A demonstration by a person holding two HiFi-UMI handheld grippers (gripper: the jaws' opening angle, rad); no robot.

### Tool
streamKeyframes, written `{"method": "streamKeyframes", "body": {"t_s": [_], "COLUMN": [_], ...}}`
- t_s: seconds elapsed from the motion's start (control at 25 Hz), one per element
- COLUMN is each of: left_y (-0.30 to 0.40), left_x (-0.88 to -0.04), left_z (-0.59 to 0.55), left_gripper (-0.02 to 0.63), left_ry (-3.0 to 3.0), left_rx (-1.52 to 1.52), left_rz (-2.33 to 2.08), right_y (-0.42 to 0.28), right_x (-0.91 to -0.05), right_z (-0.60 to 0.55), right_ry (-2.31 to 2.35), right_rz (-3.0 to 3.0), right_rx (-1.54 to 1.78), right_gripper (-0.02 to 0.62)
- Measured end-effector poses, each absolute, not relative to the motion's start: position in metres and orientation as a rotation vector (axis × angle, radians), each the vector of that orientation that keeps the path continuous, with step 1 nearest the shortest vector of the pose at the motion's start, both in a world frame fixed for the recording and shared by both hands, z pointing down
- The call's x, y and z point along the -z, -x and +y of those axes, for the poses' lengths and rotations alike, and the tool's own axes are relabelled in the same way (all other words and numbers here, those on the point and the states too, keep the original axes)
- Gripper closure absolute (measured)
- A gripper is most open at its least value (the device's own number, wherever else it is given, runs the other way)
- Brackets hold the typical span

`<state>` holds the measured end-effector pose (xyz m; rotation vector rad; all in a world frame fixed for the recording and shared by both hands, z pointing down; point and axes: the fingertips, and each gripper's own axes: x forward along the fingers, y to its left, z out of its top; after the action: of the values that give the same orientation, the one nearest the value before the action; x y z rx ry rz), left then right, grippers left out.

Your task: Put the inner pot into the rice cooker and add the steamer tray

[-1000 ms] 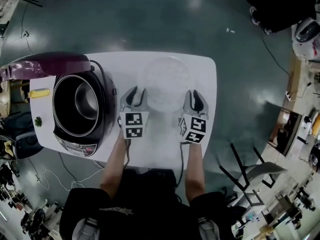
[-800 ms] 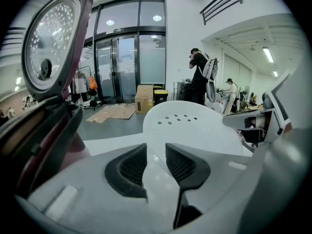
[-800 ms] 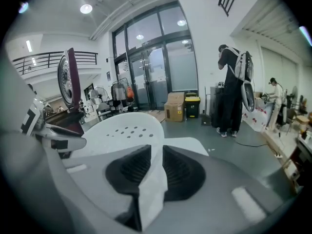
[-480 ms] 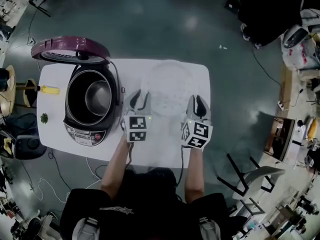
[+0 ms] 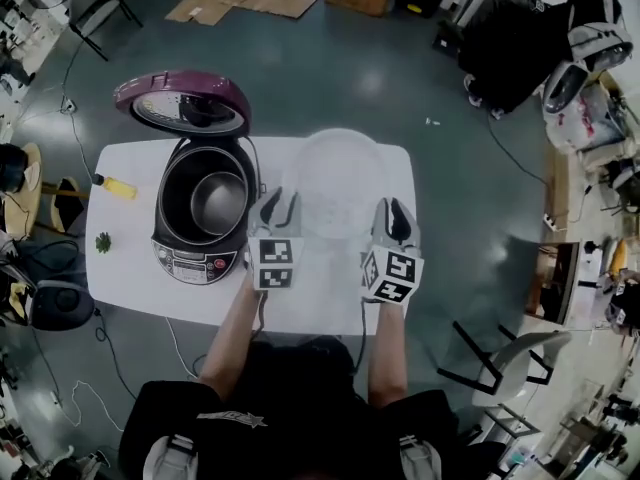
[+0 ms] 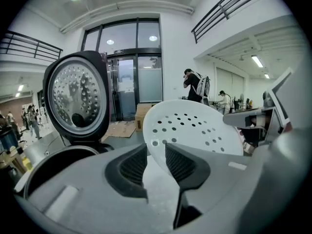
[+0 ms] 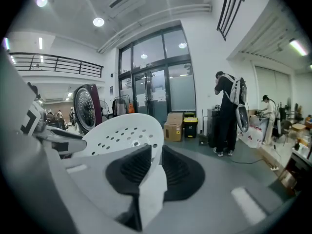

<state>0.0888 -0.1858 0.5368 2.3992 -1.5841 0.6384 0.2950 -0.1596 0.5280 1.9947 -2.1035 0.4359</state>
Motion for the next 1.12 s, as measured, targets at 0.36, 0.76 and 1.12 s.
{"method": "streamKeyframes", "body": {"t_s": [0.36,0.76,1.12], "left_y": [-0.049,0.013,0.097], "left_x": [-0.496,-0.470,-0.456], "left_z": [-0.171,-0.160,-0.154], "left_gripper": [0.477,0.479,0.482], "left_ry": [-2.455,-2.474,-2.438], "left_rx": [-0.606,-0.562,-0.548], "left_rz": [-1.591,-1.627,-1.698], "right_y": [-0.255,-0.193,-0.109], "right_x": [-0.488,-0.460,-0.448], "right_z": [-0.144,-0.133,-0.132], "right_ry": [-2.028,-2.037,-1.975], "right_rz": [-2.123,-2.162,-2.227], "right_rx": [-0.369,-0.332,-0.309], "right_gripper": [0.529,0.529,0.529]}}
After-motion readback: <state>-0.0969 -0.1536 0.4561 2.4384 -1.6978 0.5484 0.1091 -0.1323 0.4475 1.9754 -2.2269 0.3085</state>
